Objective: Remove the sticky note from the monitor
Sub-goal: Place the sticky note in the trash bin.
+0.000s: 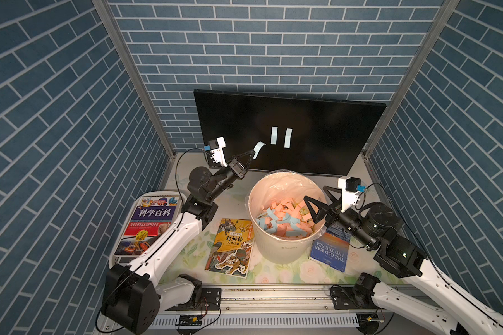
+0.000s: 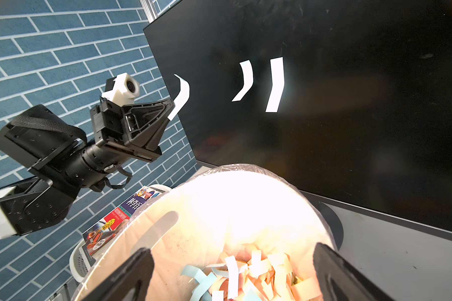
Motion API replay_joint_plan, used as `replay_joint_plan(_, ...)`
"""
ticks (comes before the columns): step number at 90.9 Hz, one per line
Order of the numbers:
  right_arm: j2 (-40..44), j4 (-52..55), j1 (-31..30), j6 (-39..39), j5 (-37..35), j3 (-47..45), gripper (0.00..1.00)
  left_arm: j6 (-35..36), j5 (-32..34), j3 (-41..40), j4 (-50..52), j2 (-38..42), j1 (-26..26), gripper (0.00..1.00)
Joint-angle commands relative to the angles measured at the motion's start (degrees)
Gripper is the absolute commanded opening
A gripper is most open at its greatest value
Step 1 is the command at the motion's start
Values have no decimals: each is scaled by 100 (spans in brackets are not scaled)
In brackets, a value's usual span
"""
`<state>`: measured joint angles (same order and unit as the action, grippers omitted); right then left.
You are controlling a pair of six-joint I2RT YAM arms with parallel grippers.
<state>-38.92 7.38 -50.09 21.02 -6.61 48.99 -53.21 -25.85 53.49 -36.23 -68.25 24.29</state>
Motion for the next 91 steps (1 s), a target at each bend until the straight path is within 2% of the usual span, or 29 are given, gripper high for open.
replay_joint_plan(1, 86, -52, 16, 166, 21, -35, 100, 536, 63, -104, 367, 266, 274, 0)
replay_joint_plan(44, 93, -70, 17, 201, 27, -74, 100, 1892, 720, -114, 1640, 767, 1550, 0)
replay_joint_plan(91, 55, -105, 11, 219, 35, -103, 100, 3016, 1427, 380, 2850, 337, 2718, 4)
